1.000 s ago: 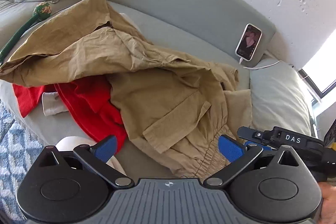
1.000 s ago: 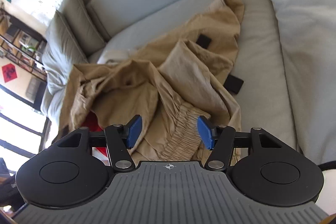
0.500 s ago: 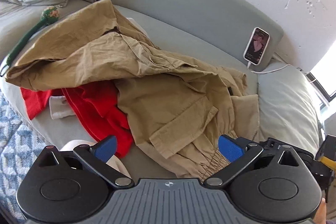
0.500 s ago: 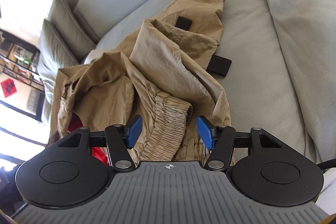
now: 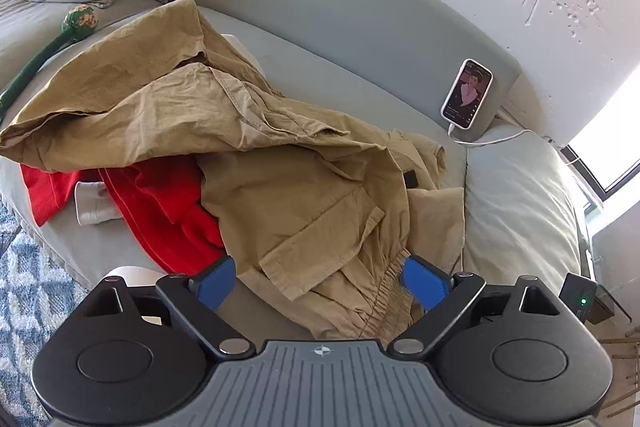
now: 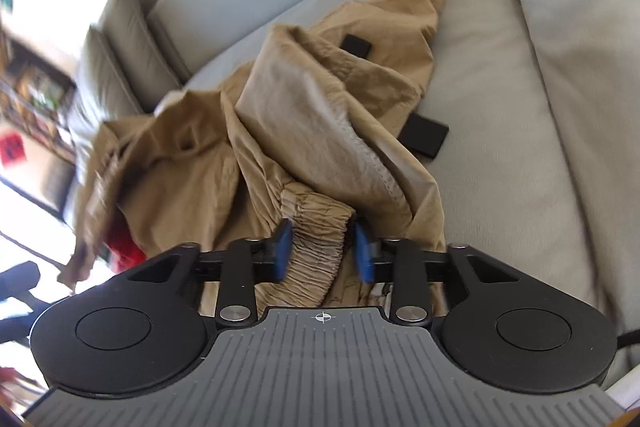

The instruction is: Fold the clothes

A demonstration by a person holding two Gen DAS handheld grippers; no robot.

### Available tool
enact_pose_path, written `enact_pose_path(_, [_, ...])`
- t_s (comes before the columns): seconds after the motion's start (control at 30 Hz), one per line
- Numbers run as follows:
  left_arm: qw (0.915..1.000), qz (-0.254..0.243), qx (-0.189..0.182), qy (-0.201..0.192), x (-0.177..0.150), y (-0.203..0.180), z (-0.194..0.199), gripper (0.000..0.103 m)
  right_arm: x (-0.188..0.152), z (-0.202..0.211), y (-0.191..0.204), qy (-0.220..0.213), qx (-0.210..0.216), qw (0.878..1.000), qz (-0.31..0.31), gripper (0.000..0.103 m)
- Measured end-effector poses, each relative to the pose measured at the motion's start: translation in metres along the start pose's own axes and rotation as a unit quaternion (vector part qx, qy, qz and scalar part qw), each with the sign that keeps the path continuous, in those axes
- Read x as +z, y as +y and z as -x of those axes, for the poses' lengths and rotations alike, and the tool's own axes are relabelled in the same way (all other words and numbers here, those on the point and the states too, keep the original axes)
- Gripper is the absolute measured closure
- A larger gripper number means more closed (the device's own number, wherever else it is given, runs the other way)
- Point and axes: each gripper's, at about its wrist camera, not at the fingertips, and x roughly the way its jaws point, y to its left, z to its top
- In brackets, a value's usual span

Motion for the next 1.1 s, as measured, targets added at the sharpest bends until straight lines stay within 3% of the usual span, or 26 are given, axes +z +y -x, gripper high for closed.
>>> enact_pose_path(0.1, [0.9998,-0.014,-0.008,-0.01,-0.002,-0.001,0.008,0.018,-0.004,0.017,0.016,-0.03,-0.016,0.999,0.043,0.097])
enact_pose_path(0.3, [0.9995,-0.012,-0.03,-0.003,-0.002,0.001,0.022,0.016,-0.023,0.076,0.069,-0.083,-0.001,0.98,0.182,0.098])
enact_pose_path(0.47, [0.9989,0.012,-0.045,0.009,-0.006,0.009,0.032,0.013,-0.053,0.107,0.116,-0.092,0.046,0.948,0.3,0.098])
enact_pose_path(0.57, [0.9983,-0.004,-0.053,0.024,-0.009,0.004,0.032,0.011,-0.076,0.112,0.141,-0.079,0.069,0.928,0.356,0.099])
enact_pose_path(0.67, [0.9979,-0.039,-0.035,0.039,-0.009,-0.005,0.022,0.011,-0.094,0.114,0.161,-0.068,0.1,0.912,0.393,0.101])
enact_pose_path(0.77, [0.9966,-0.053,-0.014,0.062,-0.001,-0.011,0.006,0.014,-0.11,0.112,0.179,-0.064,0.103,0.893,0.434,0.101])
enact_pose_path(0.8, [0.9967,-0.052,-0.009,0.062,0.004,-0.012,0.006,0.015,-0.111,0.111,0.18,-0.057,0.1,0.893,0.434,0.101])
enact_pose_path(0.9, [0.9975,-0.058,-0.028,0.03,0.01,-0.013,0.017,0.008,-0.097,0.111,0.166,-0.036,0.099,0.919,0.379,0.096])
enact_pose_path(0.97, [0.9972,-0.067,-0.032,0.008,0.009,-0.014,0.023,0.008,-0.08,0.118,0.142,-0.046,0.097,0.944,0.312,0.065])
enact_pose_path(1.0, [0.9973,-0.067,-0.03,0.004,0.007,-0.015,0.023,0.008,-0.072,0.121,0.127,-0.064,0.084,0.954,0.28,0.033])
enact_pose_path(1.03, [0.9976,-0.064,-0.028,0.006,0.006,-0.015,0.02,0.008,-0.064,0.123,0.112,-0.081,0.071,0.963,0.249,0.024])
enact_pose_path(1.1, [0.9982,-0.049,-0.028,0.019,0.003,-0.015,0.008,0.008,-0.046,0.117,0.081,-0.089,0.039,0.976,0.193,0.025])
